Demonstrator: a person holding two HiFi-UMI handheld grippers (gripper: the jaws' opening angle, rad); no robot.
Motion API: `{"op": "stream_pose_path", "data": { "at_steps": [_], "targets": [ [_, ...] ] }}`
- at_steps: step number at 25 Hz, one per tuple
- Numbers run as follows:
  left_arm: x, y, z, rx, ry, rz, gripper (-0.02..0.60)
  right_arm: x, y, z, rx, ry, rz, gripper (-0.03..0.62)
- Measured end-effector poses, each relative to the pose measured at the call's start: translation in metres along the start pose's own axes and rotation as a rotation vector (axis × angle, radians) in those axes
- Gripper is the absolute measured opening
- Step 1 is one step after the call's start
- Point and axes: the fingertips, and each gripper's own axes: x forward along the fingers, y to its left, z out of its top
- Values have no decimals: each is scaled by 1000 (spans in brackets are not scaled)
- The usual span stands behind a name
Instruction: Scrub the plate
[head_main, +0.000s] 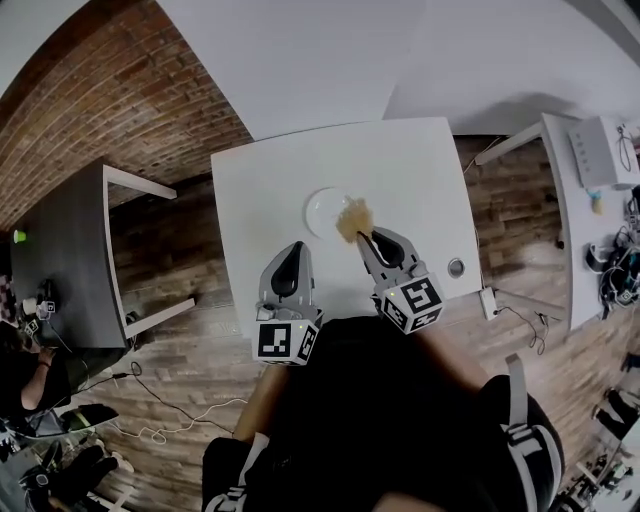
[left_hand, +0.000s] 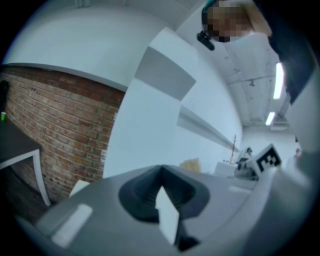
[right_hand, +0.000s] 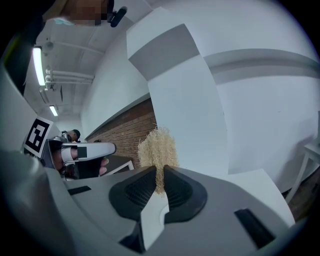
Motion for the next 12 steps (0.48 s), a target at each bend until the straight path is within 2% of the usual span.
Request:
{"op": "stream_pose_path", "data": {
  "at_steps": [12],
  "targets": [
    [6,0,-2,-5,1,-9,3,2,-6,0,-3,11,-10,41]
  ]
}}
